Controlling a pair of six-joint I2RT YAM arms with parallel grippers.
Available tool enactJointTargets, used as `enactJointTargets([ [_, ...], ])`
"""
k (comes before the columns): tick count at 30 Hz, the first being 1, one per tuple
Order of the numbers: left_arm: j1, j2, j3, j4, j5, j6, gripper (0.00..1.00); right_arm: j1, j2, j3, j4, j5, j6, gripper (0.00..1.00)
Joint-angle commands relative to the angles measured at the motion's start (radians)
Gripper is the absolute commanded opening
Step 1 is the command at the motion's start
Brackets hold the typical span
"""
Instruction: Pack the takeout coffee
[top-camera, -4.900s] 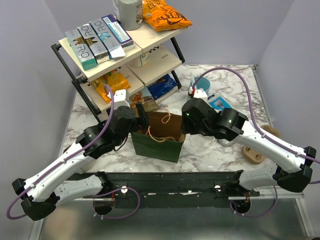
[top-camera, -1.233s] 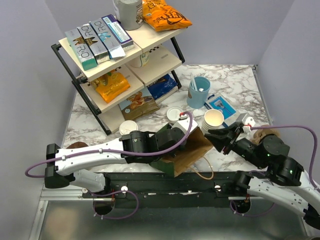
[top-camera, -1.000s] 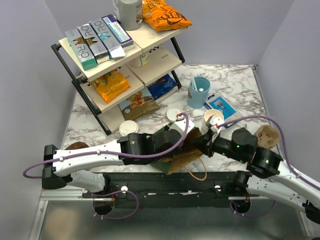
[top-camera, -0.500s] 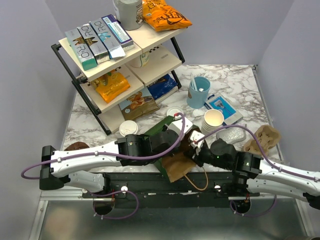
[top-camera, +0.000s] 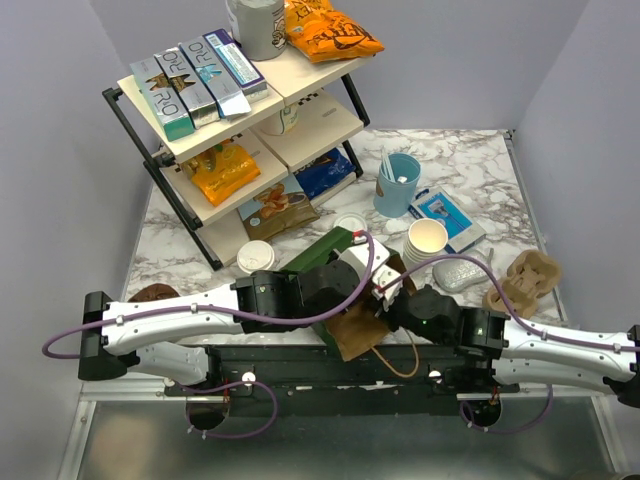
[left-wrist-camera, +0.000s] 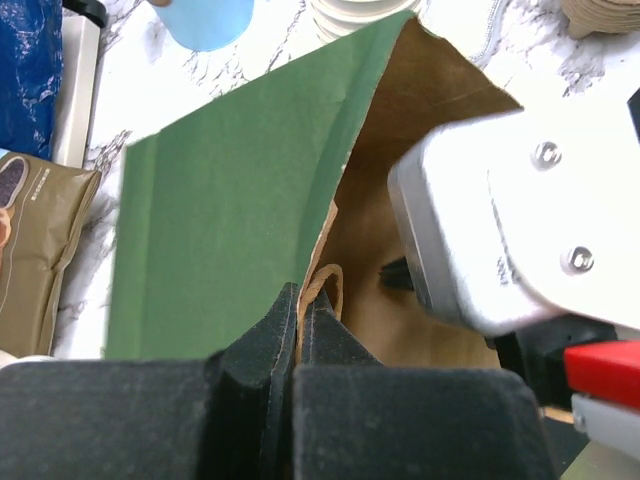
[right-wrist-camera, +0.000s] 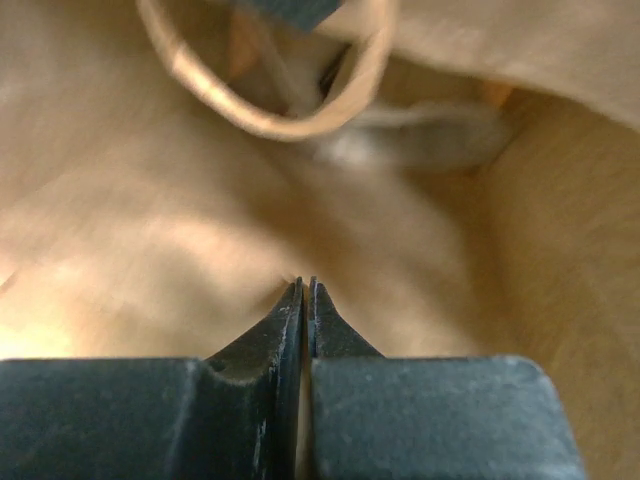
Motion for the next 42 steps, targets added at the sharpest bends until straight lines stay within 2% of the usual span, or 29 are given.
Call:
enactJointTargets([
  [1, -0.004, -0.042, -0.003, 0.051, 0.023, -0.01, 0.0, 0.007, -0.03, -0.019, 0.184, 0.078, 0.004, 0.14],
  [4, -0.003, -0.057, -0.012, 0.057, -0.006, -0.055, 0.0, 0.009, -0.038, -0.007, 0.224, 0.104, 0.064, 0.18],
  [9, 0.01, -0.057, -0.009, 0.044, -0.012, -0.111, 0.0, 0.009, -0.032, 0.022, 0.212, 0.145, 0.138, 0.19],
  [17, 0.118, -0.114, -0.025, 0.057, 0.132, -0.195, 0.0, 0.009, 0.042, 0.051, 0.232, 0.089, 0.113, 0.21],
  [20, 0.168, -0.121, -0.035, 0.059, 0.164, -0.243, 0.0, 0.009, 0.076, 0.071, 0.227, 0.136, 0.121, 0.22],
  [22, 0.192, -0.111, -0.008, 0.013, 0.16, -0.279, 0.0, 0.009, 0.053, 0.119, 0.21, 0.202, 0.168, 0.3],
  [23, 0.2, -0.093, 0.006, -0.008, 0.138, -0.29, 0.0, 0.009, 0.039, 0.151, 0.165, 0.286, 0.199, 0.36],
  [26, 0.22, -0.051, 0.061, -0.087, 0.106, -0.328, 0.0, 0.009, -0.015, 0.3, 0.021, 0.335, 0.274, 0.44],
  [27, 0.223, -0.043, 0.075, -0.108, 0.088, -0.338, 0.0, 0.009, -0.029, 0.33, -0.006, 0.363, 0.299, 0.51],
  [28, 0.226, -0.036, 0.081, -0.116, 0.085, -0.342, 0.0, 0.007, -0.05, 0.385, -0.024, 0.375, 0.337, 0.64],
  [30, 0.226, -0.029, 0.074, -0.104, 0.089, -0.347, 0.0, 0.007, -0.073, 0.413, -0.043, 0.409, 0.363, 0.73],
  [31, 0.228, -0.031, 0.074, -0.099, 0.089, -0.35, 0.0, 0.007, -0.084, 0.421, -0.04, 0.412, 0.359, 0.82],
  [34, 0.232, -0.034, 0.092, -0.114, 0.059, -0.375, 0.0, 0.009, -0.11, 0.424, -0.021, 0.472, 0.328, 0.95],
  [36, 0.244, -0.036, 0.119, -0.16, 0.034, -0.428, 0.0, 0.007, -0.115, 0.449, -0.047, 0.487, 0.325, 0.99],
  [40, 0.283, -0.043, 0.149, -0.222, 0.005, -0.537, 0.0, 0.007, -0.116, 0.507, -0.156, 0.51, 0.456, 1.0],
  [42, 0.286, -0.051, 0.155, -0.257, -0.033, -0.603, 0.0, 0.007, -0.096, 0.579, -0.3, 0.475, 0.522, 1.0],
])
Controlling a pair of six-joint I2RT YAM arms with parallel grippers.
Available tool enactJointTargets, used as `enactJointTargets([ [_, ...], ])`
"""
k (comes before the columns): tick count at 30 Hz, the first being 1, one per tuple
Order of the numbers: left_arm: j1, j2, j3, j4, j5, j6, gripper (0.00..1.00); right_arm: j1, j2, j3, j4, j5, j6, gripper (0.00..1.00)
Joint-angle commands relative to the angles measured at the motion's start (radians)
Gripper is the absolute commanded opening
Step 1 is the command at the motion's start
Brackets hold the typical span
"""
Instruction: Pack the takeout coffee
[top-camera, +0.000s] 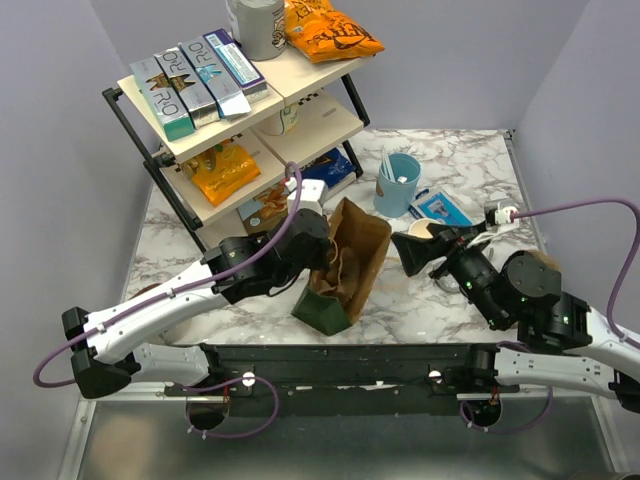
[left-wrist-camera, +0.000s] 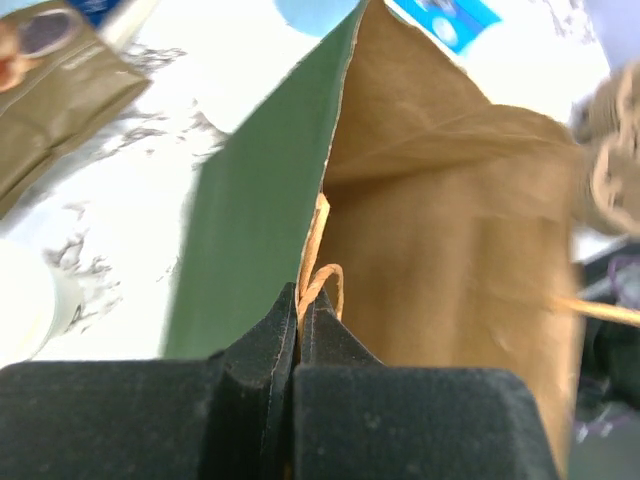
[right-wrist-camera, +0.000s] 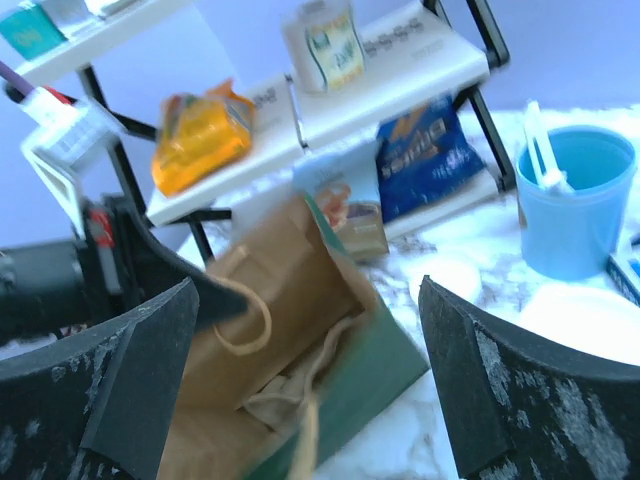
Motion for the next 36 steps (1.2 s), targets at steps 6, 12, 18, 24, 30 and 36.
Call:
enactJointTargets([
  [6, 0.018, -0.033, 0.009, -0.106, -0.162, -0.414, 0.0, 0.007, 0.166, 0.339, -0.729, -0.115, 0.442, 1.0],
  [12, 0.012, -0.017, -0.064, -0.097, -0.162, -0.578, 0.0, 0.007, 0.251, 0.431, -0.719, -0.268, 0.39, 1.0],
  [18, -0.023, -0.038, -0.093, -0.111, -0.249, -0.667, 0.0, 0.007, 0.372, 0.439, -0.786, -0.299, 0.44, 1.0],
  [24, -0.049, -0.036, -0.09, -0.152, -0.294, -0.718, 0.0, 0.007, 0.545, 0.506, -0.864, -0.224, 0.474, 1.0],
  [30, -0.072, -0.063, -0.107, -0.169, -0.34, -0.762, 0.0, 0.007, 0.673, 0.578, -0.953, -0.063, 0.546, 0.98],
  [36, -0.078, -0.076, -0.138, -0.14, -0.329, -0.766, 0.0, 0.007, 0.716, 0.574, -0.924, -0.043, 0.539, 0.64],
])
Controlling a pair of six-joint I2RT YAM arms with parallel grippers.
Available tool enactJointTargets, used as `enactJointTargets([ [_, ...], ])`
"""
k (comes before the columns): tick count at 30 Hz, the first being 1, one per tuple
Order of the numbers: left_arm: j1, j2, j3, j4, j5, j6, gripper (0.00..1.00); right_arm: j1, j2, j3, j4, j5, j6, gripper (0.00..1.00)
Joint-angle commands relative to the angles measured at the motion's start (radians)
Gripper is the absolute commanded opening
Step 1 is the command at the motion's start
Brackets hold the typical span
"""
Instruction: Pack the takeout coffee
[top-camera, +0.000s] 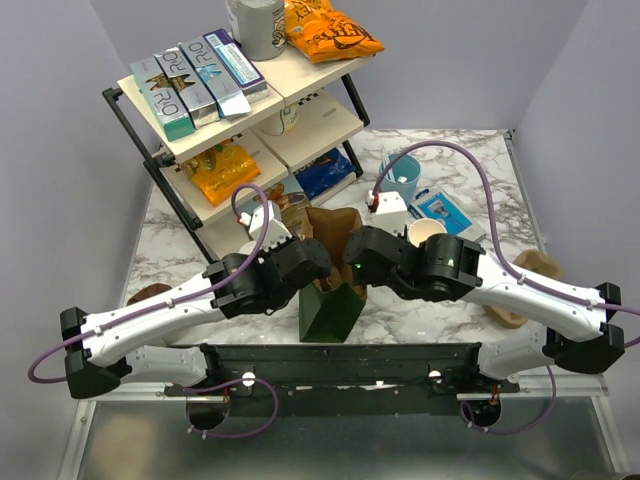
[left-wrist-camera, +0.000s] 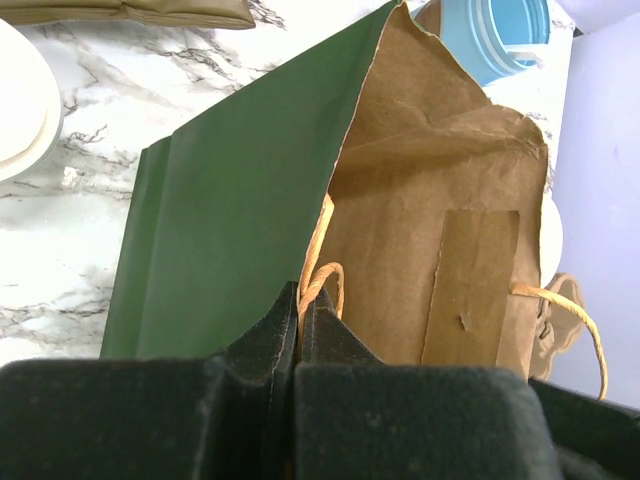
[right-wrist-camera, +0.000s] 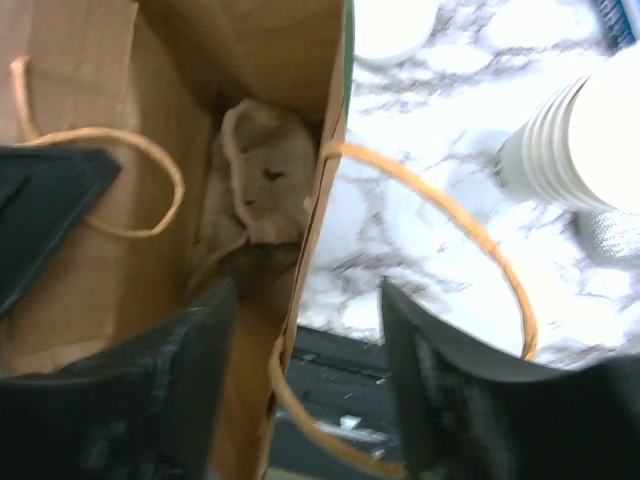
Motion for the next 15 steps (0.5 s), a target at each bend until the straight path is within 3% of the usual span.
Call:
enactJointTargets([
  [1, -0.009, -0.022, -0.025, 0.003, -0.038, -0.035, 0.0, 0.006, 0.021, -0.005, 0.004, 0.074, 0.012, 0.64],
  [3, -0.007, -0.028, -0.028, 0.006, -0.038, -0.034, 0.0, 0.006, 0.037, 0.001, 0.004, 0.1, 0.021, 0.58],
  [4, -0.01, -0.033, -0.031, 0.012, -0.038, -0.027, 0.0, 0.003, 0.041, 0.004, -0.001, 0.114, 0.024, 0.47],
  [6, -0.01, -0.054, -0.037, 0.026, -0.042, -0.021, 0.0, -0.009, 0.047, 0.01, -0.007, 0.108, 0.014, 0.37],
  [7, -0.012, -0.06, -0.048, 0.033, -0.045, -0.017, 0.0, -0.02, 0.05, 0.008, -0.006, 0.097, 0.005, 0.25],
  [9, -0.012, -0.088, -0.06, 0.056, -0.05, -0.004, 0.02, -0.031, 0.047, -0.001, 0.019, 0.059, -0.035, 0.15],
  [10, -0.01, -0.098, -0.075, 0.07, -0.048, 0.009, 0.05, -0.04, 0.039, -0.008, 0.028, 0.048, -0.043, 0.01],
  [11, -0.01, -0.108, -0.081, 0.073, -0.05, 0.022, 0.09, -0.046, 0.035, -0.009, 0.048, 0.039, -0.072, 0.01],
  [12, -0.012, -0.129, -0.084, 0.086, -0.05, 0.04, 0.2, -0.049, 0.028, -0.004, 0.057, 0.03, -0.087, 0.01],
  [14, -0.012, -0.157, -0.095, 0.095, -0.047, 0.066, 0.29, -0.054, 0.004, 0.026, 0.091, -0.007, -0.184, 0.01],
  [15, -0.012, -0.192, -0.103, 0.14, -0.022, 0.136, 0.44, -0.057, -0.004, 0.045, 0.097, -0.034, -0.213, 0.01],
])
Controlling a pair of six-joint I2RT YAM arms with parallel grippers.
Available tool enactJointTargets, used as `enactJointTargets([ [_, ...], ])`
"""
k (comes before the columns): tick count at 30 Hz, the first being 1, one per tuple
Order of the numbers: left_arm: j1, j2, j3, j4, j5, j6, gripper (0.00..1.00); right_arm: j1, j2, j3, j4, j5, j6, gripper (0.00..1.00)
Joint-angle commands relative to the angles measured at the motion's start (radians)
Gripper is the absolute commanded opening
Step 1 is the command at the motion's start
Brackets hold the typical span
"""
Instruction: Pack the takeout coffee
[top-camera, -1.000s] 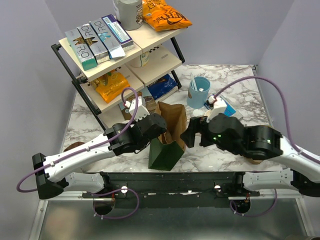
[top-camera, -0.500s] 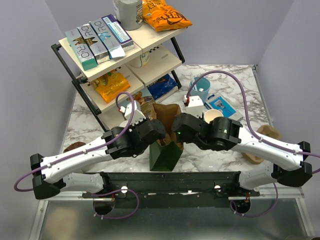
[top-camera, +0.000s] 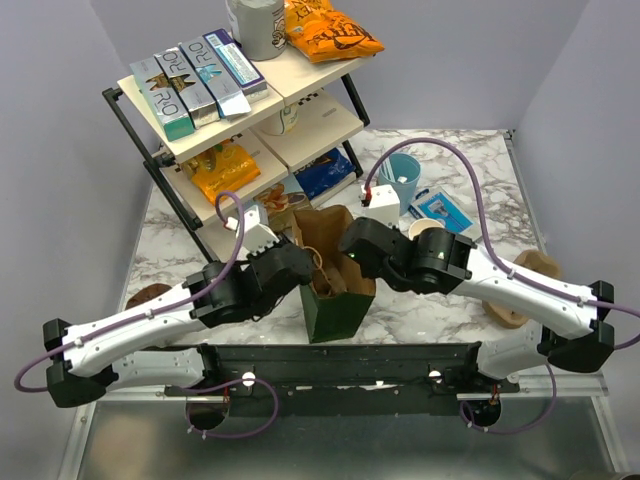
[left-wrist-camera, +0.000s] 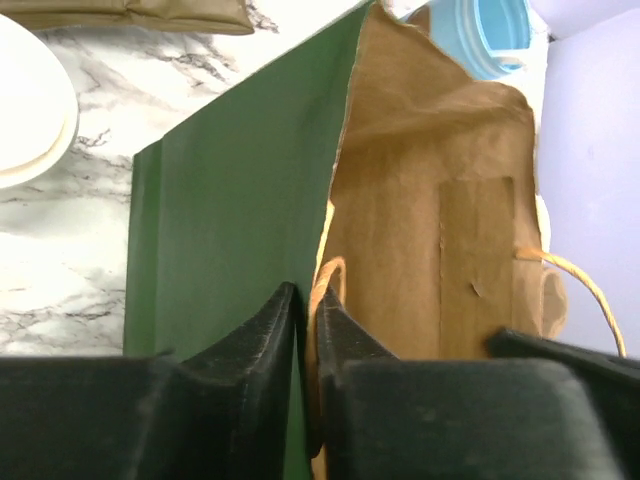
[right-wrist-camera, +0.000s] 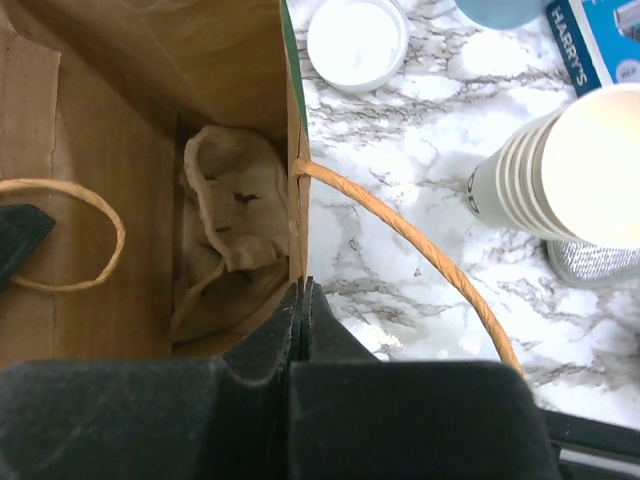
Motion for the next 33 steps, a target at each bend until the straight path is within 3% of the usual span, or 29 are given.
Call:
enactJointTargets([
  [1, -0.007, -0.107, -0.041, 0.135, 0.005, 0.158, 0.56, -0.019, -0.047, 0.064, 0.071, -0.085, -0.174, 0.01],
  [2, -0.005, -0.131, -0.054, 0.181, 0.04, 0.228, 0.69, -0.027, -0.067, 0.097, 0.091, -0.105, -0.24, 0.01],
  [3, -0.007, -0.187, -0.068, 0.279, 0.082, 0.379, 0.88, -0.037, -0.078, 0.113, 0.097, -0.133, -0.261, 0.01],
  [4, -0.007, -0.214, -0.087, 0.324, 0.197, 0.467, 0.98, -0.072, -0.086, 0.128, 0.102, -0.215, -0.283, 0.01],
  [7, -0.007, -0.317, -0.082, 0.395, 0.411, 0.644, 0.99, -0.114, -0.112, 0.19, 0.111, -0.294, -0.344, 0.01],
  [10, -0.005, -0.401, -0.062, 0.383, 0.452, 0.678, 0.99, -0.152, -0.118, 0.259, 0.091, -0.373, -0.372, 0.01],
  [19, -0.005, -0.512, -0.033, 0.298, 0.303, 0.689, 0.99, -0.212, -0.133, 0.354, 0.007, -0.503, -0.372, 0.01],
  [25, -0.005, -0.507, -0.035, 0.248, 0.222, 0.655, 0.99, -0.338, -0.095, 0.023, 0.132, -0.712, -0.395, 0.01],
  [27, -0.007, -0.492, -0.03, 0.223, 0.197, 0.64, 0.99, -0.363, -0.042, -0.028, 0.16, -0.707, -0.429, 0.01],
  [33, -0.007, -0.473, -0.025, 0.18, 0.163, 0.626, 0.99, -0.369, -0.006, 0.151, 0.195, -0.854, -0.532, 0.01],
])
